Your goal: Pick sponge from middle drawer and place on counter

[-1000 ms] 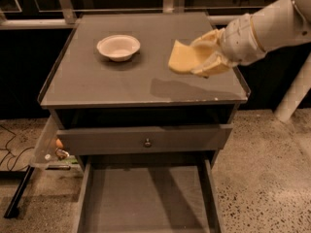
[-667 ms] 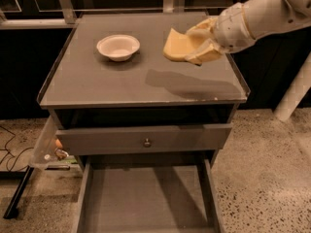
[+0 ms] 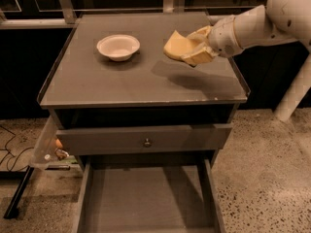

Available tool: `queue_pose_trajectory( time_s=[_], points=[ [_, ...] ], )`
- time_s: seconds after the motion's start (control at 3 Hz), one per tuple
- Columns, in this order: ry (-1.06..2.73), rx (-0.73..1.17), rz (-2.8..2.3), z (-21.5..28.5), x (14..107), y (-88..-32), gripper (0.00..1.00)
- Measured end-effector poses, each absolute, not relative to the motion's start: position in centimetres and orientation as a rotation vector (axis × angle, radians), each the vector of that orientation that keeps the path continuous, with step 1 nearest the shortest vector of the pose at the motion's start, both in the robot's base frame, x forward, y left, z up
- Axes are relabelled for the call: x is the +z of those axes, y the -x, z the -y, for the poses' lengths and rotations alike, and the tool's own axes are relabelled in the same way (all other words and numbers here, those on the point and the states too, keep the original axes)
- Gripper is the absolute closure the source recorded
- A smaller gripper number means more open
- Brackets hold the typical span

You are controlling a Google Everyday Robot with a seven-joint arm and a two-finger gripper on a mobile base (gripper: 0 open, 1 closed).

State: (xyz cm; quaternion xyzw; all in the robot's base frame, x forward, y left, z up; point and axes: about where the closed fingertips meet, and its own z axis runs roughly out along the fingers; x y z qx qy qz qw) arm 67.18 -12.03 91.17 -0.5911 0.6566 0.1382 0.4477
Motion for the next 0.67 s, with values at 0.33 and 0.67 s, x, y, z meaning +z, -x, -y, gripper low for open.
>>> queue_pose_trajectory(
  time_s=[0.33, 0.67],
  points=[
    [1.394, 0.358, -1.695, 12.2, 88.2, -68.3, 1.00],
    [1.372, 0.380, -1.748, 12.4, 85.9, -68.7, 1.00]
  ],
)
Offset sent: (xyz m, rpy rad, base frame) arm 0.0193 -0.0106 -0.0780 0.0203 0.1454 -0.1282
